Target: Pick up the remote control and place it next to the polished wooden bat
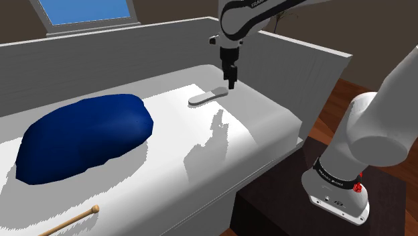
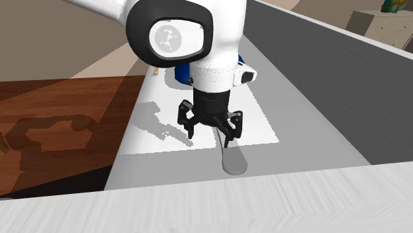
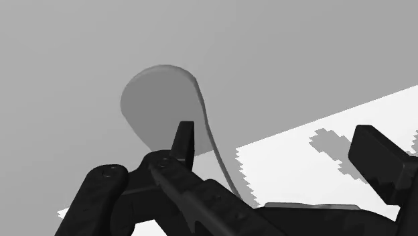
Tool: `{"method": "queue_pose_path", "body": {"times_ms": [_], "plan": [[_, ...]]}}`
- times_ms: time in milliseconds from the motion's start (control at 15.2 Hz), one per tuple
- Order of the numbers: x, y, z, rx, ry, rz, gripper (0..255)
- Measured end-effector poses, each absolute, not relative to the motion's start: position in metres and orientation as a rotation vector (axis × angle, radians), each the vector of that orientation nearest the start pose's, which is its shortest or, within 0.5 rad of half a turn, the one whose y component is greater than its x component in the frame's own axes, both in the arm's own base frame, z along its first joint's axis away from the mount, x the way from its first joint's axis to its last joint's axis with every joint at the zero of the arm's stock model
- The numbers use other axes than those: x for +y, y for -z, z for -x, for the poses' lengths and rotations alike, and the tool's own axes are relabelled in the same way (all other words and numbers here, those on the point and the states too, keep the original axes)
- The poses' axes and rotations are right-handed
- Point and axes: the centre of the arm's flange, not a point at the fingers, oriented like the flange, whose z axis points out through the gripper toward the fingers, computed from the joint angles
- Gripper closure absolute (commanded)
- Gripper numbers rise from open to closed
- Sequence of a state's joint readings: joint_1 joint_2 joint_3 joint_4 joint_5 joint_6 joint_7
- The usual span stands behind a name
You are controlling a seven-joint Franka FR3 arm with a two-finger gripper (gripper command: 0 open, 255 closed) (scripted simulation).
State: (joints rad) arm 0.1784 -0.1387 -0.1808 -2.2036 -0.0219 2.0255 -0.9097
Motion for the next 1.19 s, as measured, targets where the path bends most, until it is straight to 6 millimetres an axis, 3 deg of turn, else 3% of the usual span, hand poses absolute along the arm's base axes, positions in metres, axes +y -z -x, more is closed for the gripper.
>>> {"method": "queue_pose_path", "body": {"times_ms": [462,924,1188], "plan": [[0.032,-0.4,-0.569,-1.837,-0.001,2.57,0],[0.036,-0.363,-0.573,-1.886,0.004,2.539,0],[0.036,-0.356,-0.575,-1.887,0.005,2.539,0]]}}
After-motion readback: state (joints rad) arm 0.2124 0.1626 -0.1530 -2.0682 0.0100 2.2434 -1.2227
